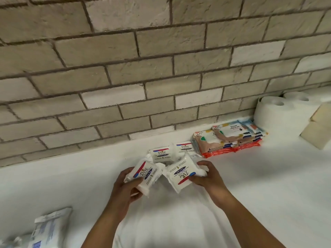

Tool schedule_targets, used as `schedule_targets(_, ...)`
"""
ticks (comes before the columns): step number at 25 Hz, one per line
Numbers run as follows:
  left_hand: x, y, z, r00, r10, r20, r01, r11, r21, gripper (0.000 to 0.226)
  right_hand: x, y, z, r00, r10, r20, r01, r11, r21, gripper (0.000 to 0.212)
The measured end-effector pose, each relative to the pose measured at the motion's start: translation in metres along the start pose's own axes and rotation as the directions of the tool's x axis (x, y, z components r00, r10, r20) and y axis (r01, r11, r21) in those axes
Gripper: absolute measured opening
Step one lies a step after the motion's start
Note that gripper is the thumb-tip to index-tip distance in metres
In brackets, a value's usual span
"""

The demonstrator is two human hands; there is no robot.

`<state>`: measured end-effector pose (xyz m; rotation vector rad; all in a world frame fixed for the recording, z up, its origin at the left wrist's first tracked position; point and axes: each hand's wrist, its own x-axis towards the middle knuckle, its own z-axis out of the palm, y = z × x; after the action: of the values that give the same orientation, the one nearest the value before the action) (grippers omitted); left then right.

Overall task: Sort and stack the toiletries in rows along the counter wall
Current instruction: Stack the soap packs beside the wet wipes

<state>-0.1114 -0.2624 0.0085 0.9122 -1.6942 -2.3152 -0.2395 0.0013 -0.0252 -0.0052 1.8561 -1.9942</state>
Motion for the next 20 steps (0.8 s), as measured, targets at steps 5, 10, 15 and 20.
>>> schedule_targets(5, 0.033, 0.014, 0.028, 1.0, -0.003, 0.024, 0.004, 0.999, -0.033, 0.038, 0.014, -0.008, -0.008, 1.0, 0.026, 0.004, -0.026, 0.99, 0.14, 0.053)
schedule_targets(10, 0.09, 0.02, 0.057, 0.991, -0.125, -0.047, 0.128, 0.99, 0.059, 0.044, 0.024, -0.018, -0.008, 0.997, 0.073, 0.017, -0.075, 0.981, 0.179, 0.025)
schedule_targets(15, 0.121, 0.019, 0.075, 0.99, -0.077, -0.117, 0.105, 0.962, 0.254, 0.057, 0.035, -0.032, -0.005, 0.991, 0.116, 0.062, -0.112, 0.992, -0.054, 0.047)
schedule_targets(20, 0.118, 0.009, 0.076, 0.964, 0.255, -0.071, -0.194, 0.863, 0.466, 0.076, 0.037, -0.048, 0.005, 0.934, 0.107, 0.341, -0.151, 0.983, 0.106, 0.034)
